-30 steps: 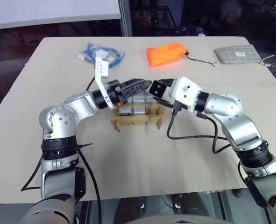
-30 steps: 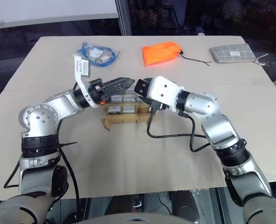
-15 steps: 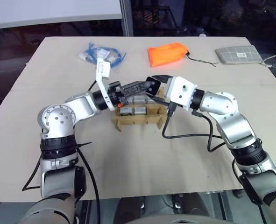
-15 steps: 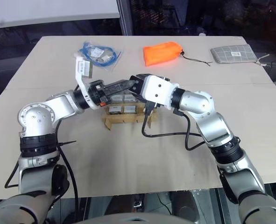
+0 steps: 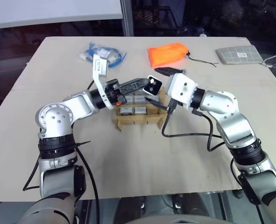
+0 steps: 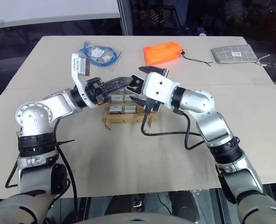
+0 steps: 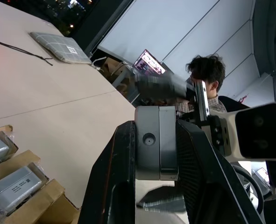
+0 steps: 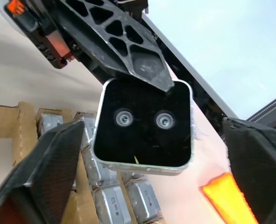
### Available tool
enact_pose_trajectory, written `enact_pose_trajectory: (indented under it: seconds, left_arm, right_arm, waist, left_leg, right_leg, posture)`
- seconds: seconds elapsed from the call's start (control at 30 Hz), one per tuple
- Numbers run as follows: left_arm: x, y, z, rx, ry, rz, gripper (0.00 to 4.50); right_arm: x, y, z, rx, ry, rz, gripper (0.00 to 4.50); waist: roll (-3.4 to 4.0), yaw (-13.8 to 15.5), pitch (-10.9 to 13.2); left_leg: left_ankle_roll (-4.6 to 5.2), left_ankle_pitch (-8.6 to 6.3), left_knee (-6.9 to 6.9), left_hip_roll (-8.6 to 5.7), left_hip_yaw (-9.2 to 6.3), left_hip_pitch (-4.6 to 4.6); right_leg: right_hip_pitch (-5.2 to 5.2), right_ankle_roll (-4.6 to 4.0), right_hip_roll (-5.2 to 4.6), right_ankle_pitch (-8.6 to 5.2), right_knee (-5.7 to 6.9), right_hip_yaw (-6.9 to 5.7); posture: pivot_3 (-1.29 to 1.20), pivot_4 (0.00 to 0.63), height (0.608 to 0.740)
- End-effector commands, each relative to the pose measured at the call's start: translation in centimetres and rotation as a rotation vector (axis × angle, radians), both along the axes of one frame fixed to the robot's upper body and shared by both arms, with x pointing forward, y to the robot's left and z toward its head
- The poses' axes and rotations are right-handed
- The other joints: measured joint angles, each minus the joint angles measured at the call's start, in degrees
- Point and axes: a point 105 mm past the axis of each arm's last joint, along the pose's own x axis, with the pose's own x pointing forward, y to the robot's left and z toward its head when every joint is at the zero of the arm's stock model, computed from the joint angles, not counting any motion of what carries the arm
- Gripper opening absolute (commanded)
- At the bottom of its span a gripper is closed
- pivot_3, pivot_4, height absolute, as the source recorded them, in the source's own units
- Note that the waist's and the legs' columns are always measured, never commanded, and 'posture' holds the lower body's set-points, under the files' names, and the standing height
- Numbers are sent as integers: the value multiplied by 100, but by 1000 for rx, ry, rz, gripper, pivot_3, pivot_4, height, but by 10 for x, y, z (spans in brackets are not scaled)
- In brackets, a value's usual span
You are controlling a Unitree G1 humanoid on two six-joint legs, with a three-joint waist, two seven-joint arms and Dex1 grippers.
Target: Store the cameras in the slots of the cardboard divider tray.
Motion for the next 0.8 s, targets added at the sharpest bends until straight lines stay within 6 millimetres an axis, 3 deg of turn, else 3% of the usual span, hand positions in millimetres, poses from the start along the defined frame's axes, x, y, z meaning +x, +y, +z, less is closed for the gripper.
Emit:
enact_pose_trajectory:
  seconds: [0.03, 0.13, 0.23, 0.37, 0.47, 0.53, 0.67, 0.8]
  left_arm:
    - [-5, 1, 9, -8, -50, -15, 662]
    - [-3, 1, 13, -8, -96, 0, 662]
    - [2, 1, 21, 51, -230, 53, 662]
    - [-2, -6, 1, 331, -453, -5, 662]
    - [4, -10, -4, 419, -539, -40, 662]
    - [6, -13, -6, 445, -562, -69, 662]
    - [13, -12, -33, 653, -629, -151, 662]
    - [30, -12, -41, 808, -726, -149, 662]
  right_arm:
    - [-4, -9, 20, 28, -57, -7, 4467]
    - [-5, -30, 12, 1, 38, -26, 4467]
    - [-23, -60, 2, -33, 220, -10, 4467]
    - [-46, -94, 17, -56, 336, -36, 4467]
    - [-62, -112, 36, -59, 390, -63, 4467]
    - [-71, -117, 40, -62, 432, -65, 4467]
    - [-88, -131, 30, -217, 519, -145, 4467]
    - [-95, -121, 26, -219, 549, -105, 4467]
  waist:
    - [0, 1, 0]
    - [0, 29, 0]
    - [-2, 129, 1]
    - [3, 129, 4]
    - [3, 136, 4]
    - [2, 139, 4]
    - [1, 148, 4]
    - [-6, 146, 5]
  left_leg:
    - [0, 0, 0, 0, 0, 0]
    - [0, 0, 0, -1, 0, 0]
    - [1, 0, -1, 0, -4, -1]
    - [2, -1, -2, -7, -2, -6]
    - [3, -2, -6, -6, -2, -2]
    - [6, -3, -6, -3, -4, -2]
    - [24, -14, -6, -5, -6, -7]
    - [30, -17, -4, -5, -4, -9]
  right_leg:
    - [0, 0, 0, 0, 0, 0]
    - [0, 0, 0, 0, -1, 0]
    - [3, 0, -1, 0, -7, -5]
    - [5, -1, -4, 0, -14, -10]
    - [5, -3, -2, -1, -14, -11]
    - [5, -3, 1, -1, -15, -11]
    - [4, -3, 1, -1, -22, -10]
    - [4, -1, 0, -1, -25, -8]
  posture:
    - [0, 150, 740]
    - [0, 150, 740]
    - [0, 150, 740]
    - [0, 150, 740]
    - [0, 150, 740]
    - [0, 150, 740]
    - [0, 150, 740]
    - [0, 150, 740]
